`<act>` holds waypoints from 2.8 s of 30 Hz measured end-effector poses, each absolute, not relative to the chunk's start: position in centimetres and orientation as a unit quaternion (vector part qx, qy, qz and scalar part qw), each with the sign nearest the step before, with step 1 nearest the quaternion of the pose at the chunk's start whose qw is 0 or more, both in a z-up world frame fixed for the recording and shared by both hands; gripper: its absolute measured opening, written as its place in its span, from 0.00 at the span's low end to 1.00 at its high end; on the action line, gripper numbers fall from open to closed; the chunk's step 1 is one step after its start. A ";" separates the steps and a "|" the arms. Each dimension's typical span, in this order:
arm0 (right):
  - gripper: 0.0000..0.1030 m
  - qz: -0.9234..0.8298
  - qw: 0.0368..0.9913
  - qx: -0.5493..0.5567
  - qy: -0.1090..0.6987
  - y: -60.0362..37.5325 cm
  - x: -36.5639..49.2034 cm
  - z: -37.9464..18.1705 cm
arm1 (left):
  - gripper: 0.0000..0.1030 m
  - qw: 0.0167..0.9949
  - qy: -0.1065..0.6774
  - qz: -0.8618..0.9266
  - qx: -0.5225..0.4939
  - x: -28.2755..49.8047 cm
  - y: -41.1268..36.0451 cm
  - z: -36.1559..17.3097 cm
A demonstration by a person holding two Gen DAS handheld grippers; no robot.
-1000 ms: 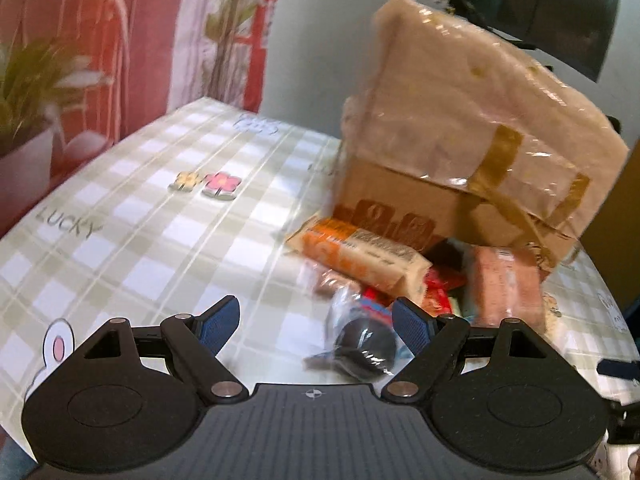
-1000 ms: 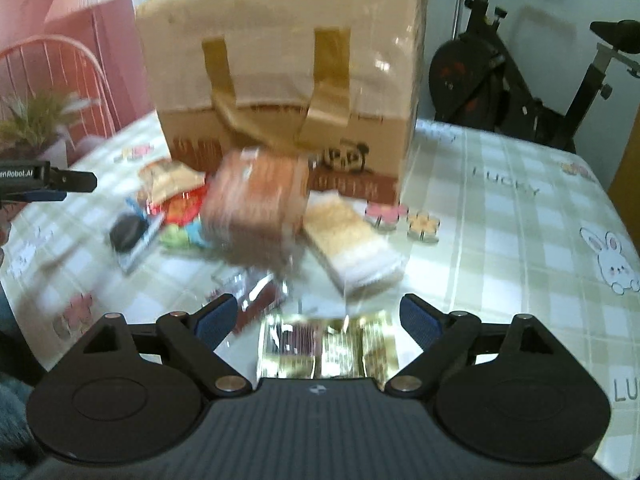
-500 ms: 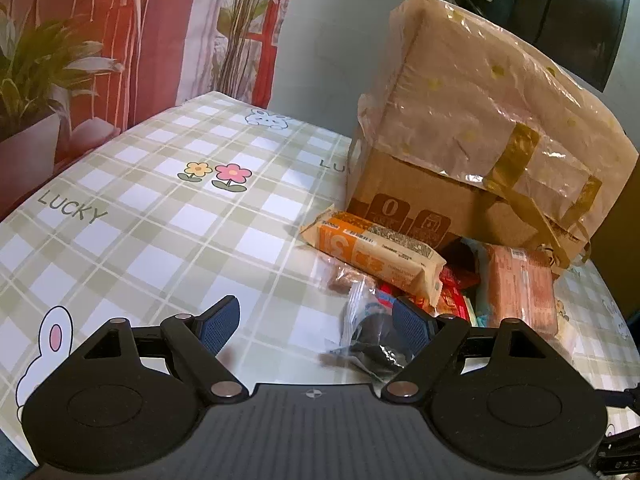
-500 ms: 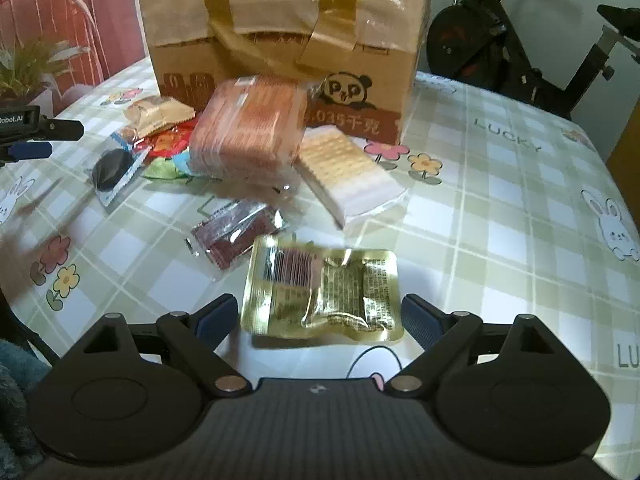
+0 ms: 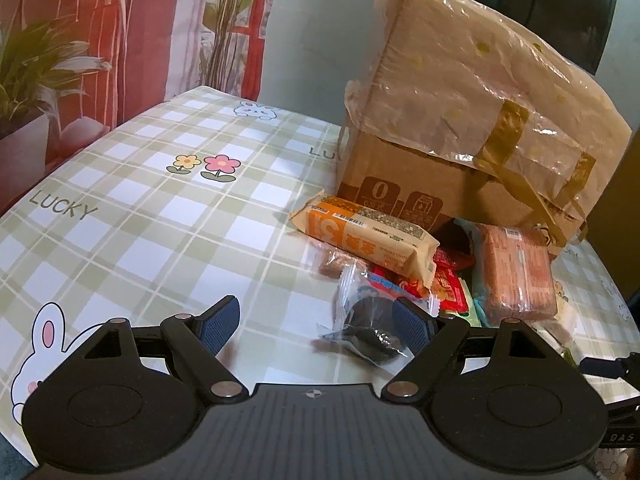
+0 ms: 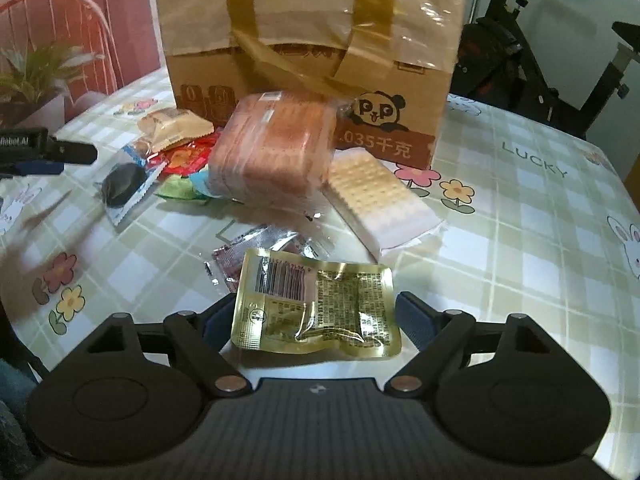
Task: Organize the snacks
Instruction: 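Grasp the black round snack with the left gripper while the right gripper grasps the gold sachet, then carry both snacks over the box and open both grippers to drop them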
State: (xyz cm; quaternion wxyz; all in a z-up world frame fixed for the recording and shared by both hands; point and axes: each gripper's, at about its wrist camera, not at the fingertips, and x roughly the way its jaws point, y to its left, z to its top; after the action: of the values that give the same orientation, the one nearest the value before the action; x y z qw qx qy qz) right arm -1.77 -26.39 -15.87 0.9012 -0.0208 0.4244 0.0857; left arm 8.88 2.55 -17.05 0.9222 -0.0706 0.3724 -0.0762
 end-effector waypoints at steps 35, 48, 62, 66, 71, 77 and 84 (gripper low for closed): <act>0.20 0.115 0.923 0.035 0.367 -27.3 -2.9 -14.4 | 0.83 0.907 0.400 -0.128 -0.021 10.3 0.0 -18.3; 0.20 0.109 0.924 0.039 0.365 -27.7 -3.2 -14.3 | 0.59 0.914 0.378 -0.147 -0.001 10.0 -0.6 -18.7; 0.20 0.106 0.931 0.027 0.348 -27.7 -3.5 -13.3 | 0.57 0.928 0.339 -0.151 -0.025 8.4 0.5 -16.6; 0.20 0.105 0.938 0.023 0.331 -28.0 -3.5 -12.2 | 0.57 0.934 0.324 -0.148 -0.025 8.5 0.8 -15.6; 0.20 0.110 0.946 0.020 0.305 -28.4 -3.0 -10.2 | 0.57 0.945 0.292 -0.147 -0.022 8.8 0.9 -13.5; 0.20 0.126 0.956 0.017 0.266 -28.3 -2.2 -7.1 | 0.57 0.954 0.257 -0.150 -0.022 9.5 0.7 -10.4; 0.20 0.152 0.969 -0.002 0.195 -27.8 -0.7 -2.3 | 0.57 0.964 0.212 -0.158 -0.019 10.6 -0.2 -6.3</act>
State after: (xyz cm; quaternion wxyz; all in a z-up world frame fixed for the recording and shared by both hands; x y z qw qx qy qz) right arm -0.71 -27.77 -2.31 0.9689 -0.0023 0.1952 0.1524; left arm 10.63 -0.24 -6.30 0.9641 -0.0188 0.2124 -0.1583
